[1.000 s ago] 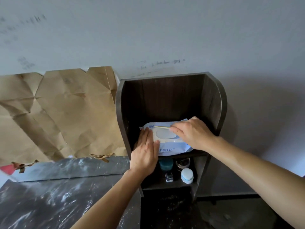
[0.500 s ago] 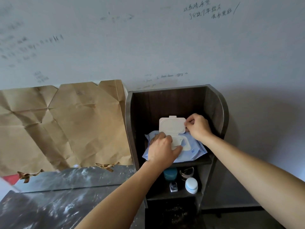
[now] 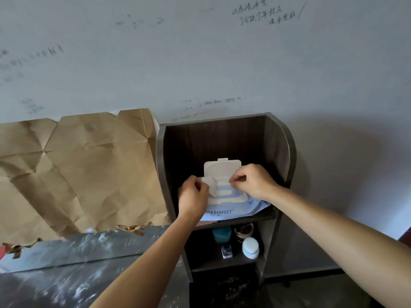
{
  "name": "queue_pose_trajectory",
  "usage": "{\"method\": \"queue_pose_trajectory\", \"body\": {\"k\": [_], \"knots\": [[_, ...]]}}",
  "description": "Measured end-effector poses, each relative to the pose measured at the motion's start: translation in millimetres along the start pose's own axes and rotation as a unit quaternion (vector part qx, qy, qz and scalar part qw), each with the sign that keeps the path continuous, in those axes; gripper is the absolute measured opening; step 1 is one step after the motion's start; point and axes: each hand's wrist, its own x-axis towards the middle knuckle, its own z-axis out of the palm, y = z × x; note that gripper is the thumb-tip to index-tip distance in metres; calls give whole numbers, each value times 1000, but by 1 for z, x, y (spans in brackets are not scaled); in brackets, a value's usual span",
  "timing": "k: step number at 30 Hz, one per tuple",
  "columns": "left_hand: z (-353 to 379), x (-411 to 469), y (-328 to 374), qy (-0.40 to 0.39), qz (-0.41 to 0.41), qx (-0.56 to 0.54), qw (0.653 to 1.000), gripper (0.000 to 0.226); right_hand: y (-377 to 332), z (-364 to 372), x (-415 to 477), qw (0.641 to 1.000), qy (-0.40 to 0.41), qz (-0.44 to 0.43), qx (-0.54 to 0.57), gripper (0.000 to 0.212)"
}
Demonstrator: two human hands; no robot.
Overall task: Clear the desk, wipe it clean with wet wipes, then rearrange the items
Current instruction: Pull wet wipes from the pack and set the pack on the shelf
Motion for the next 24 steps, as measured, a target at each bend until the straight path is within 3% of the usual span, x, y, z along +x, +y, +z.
{"method": "queue_pose_trajectory", "body": {"k": [3, 10, 24], "knots": [[-2, -2, -9, 0, 10, -20, 1000, 15, -14, 2, 0, 989, -93, -35, -113, 12], [0, -8, -21, 9, 36, -33, 999, 14, -27, 7, 9, 965, -129, -84, -212, 11], [6, -6, -30, 29, 55, -29, 998, 14, -29, 7, 9, 952, -156, -95, -246, 15]]}}
